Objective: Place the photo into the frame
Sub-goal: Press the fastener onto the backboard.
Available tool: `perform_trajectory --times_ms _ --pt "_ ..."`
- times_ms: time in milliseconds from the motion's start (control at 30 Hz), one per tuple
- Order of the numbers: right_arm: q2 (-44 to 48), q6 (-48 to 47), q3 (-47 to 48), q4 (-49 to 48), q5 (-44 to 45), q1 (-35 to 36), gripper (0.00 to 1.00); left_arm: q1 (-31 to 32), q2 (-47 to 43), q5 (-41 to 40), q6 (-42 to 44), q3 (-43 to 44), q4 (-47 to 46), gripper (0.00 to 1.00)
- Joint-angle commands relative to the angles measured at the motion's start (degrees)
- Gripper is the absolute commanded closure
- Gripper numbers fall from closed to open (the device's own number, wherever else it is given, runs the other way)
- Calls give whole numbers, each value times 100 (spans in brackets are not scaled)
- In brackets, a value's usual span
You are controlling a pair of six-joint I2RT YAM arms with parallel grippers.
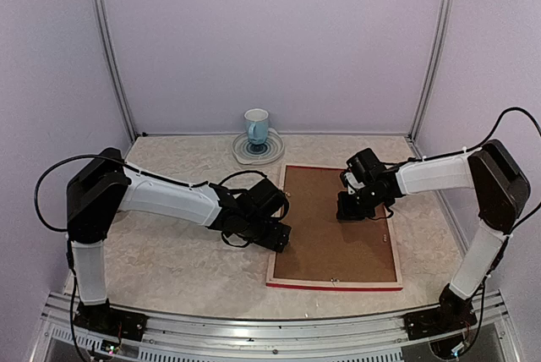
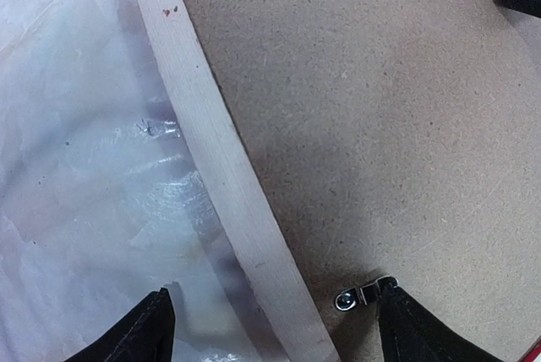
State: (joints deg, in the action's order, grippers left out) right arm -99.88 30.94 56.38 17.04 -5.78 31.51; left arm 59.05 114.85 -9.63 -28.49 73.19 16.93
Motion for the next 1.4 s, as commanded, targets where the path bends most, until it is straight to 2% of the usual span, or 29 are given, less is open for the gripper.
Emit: perform_trajectory --times_ms 0,667,800,1100,1367 --pt "-144 -36 91 243 88 58 90 -86 -330 213 -8 -49 -222 18" --pt "-172 -81 220 366 121 64 90 33 334 151 -25 297 93 18" --pt "-194 -89 236 361 124 62 90 28 270 49 -43 222 51 18" --pt "-225 -90 225 345 128 62 90 -99 -279 403 -228 -62 -555 18" --pt "-234 -81 189 313 113 58 90 -180 -98 237 -531 57 -440 18"
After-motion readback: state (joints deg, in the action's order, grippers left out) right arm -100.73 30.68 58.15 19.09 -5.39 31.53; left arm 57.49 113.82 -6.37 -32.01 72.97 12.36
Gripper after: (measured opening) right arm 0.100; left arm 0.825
